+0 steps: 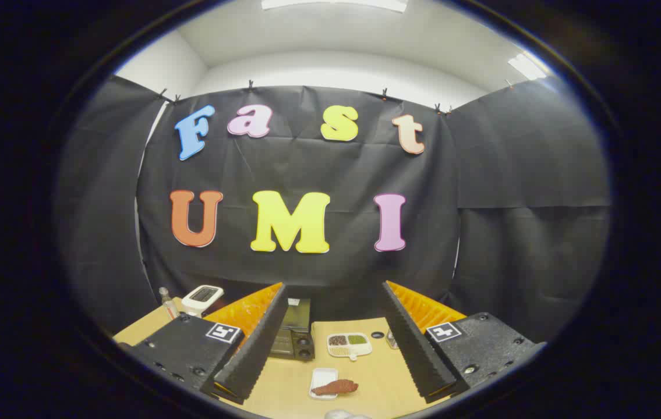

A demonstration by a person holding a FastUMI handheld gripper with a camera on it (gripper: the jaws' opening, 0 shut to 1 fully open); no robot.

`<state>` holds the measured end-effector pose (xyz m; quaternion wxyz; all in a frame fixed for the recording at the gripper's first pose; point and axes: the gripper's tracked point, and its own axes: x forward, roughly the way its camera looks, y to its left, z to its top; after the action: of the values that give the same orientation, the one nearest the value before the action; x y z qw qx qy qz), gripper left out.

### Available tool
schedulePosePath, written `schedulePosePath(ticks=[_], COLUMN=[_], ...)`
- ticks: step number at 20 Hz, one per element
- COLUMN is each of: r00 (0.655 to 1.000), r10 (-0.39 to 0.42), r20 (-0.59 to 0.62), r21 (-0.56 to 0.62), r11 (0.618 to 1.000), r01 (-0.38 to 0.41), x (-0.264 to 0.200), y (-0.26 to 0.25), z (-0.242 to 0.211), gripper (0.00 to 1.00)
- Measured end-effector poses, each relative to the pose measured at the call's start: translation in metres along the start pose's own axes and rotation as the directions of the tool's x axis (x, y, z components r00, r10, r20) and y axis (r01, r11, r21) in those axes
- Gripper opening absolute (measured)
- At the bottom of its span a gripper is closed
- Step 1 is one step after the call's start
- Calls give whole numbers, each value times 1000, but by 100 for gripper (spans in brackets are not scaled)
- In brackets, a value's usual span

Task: Open the toaster oven, put the food inside, and close the toaster oven door.

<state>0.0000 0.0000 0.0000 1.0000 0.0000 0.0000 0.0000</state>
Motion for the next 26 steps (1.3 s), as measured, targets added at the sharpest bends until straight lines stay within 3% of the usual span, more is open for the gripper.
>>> schedulePosePath(ticks=[14,21,26], r00=[1000,996,986], r10=[4,44,92], r20=[-21,-72,-141], r21=[-1,3,20], r11=[1000,999,996], r01=[-4,-43,-90], x=[19,85,155], y=[22,85,160], z=[-14,-65,-130], gripper=[100,100,100])
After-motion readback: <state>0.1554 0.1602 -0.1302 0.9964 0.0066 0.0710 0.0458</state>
